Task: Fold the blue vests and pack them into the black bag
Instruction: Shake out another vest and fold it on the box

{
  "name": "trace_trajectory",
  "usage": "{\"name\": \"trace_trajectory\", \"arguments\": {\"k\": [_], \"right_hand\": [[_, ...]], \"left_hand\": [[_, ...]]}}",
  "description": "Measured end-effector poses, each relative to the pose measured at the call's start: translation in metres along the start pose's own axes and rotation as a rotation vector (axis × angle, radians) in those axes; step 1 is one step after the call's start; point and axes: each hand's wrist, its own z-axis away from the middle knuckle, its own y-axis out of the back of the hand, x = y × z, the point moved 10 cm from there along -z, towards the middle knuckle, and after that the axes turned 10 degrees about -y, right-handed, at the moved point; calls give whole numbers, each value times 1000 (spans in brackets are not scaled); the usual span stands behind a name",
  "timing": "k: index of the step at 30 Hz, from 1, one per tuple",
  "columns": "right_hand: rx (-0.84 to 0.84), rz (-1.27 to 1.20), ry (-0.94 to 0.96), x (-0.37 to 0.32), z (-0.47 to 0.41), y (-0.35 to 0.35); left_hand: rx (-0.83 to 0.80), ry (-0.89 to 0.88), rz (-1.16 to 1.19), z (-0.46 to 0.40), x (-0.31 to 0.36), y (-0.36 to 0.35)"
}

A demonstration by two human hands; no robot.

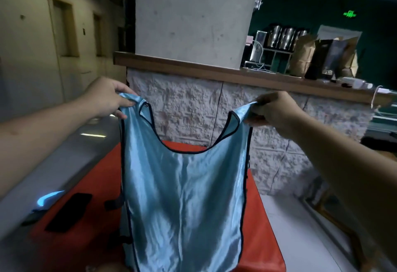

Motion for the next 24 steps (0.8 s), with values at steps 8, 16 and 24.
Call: {"name": "trace_trajectory", "arguments": {"k": [8,16,24], "right_hand": [[-91,-17,-136,77,-141,-115],[-51,44,-173,167,-291,-212],[-87,54,-314,283,-396,-293]], "left_hand": [[-11,219,59,-70,-158,-63],[122,173,-24,-152,-300,-109],[103,252,-60,-195,-437,-174]]}}
